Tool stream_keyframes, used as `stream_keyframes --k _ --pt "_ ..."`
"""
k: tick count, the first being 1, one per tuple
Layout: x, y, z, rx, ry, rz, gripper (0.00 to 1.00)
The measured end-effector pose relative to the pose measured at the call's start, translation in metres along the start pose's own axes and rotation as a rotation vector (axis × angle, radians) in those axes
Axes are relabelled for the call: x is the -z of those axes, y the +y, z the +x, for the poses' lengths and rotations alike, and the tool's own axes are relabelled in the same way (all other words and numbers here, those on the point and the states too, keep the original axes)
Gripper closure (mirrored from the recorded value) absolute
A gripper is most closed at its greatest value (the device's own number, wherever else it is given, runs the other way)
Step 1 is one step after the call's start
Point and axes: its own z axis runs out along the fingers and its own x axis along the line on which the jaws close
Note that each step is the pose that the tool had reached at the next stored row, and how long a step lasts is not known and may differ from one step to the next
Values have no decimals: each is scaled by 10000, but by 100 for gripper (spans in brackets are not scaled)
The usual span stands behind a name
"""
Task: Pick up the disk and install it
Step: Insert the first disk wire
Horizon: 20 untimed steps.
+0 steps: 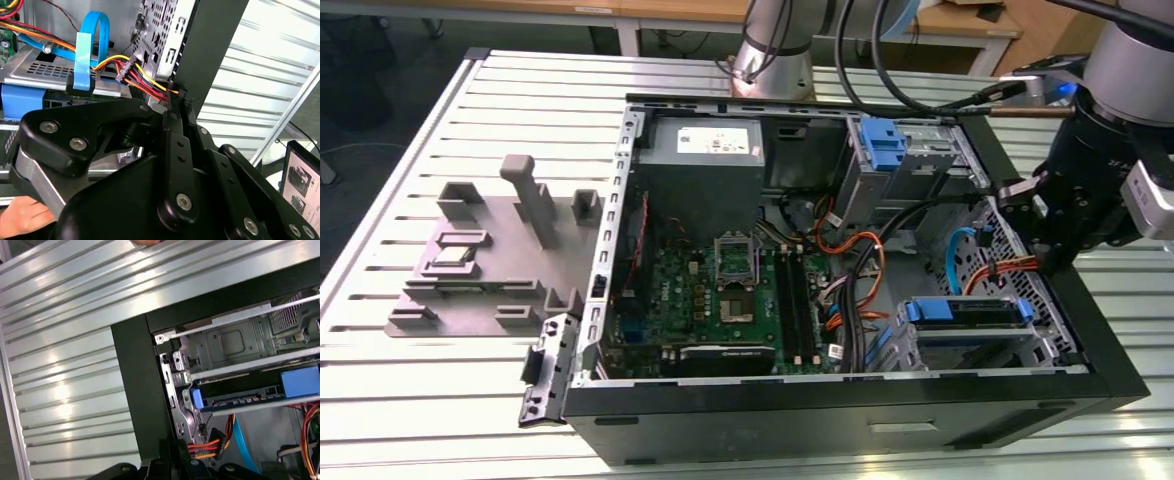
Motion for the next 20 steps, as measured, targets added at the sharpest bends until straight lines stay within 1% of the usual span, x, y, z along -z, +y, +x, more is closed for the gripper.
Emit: stream_keyframes --k 2,4,6,10,12,16,18,20 --pt "15 -1 4 1 2 -4 83" --pt "17 -1 5 -23 2 -6 83" --pt "21 -2 6 -203 14 -63 83" --pt "21 -3 5 -709 40 -202 83" --pt "30 -3 5 -752 43 -219 83" --pt "55 -1 -1 -752 42 -218 83" --pt "55 -3 -2 -792 44 -223 83" --pt "57 -3 -2 -1008 57 -290 83"
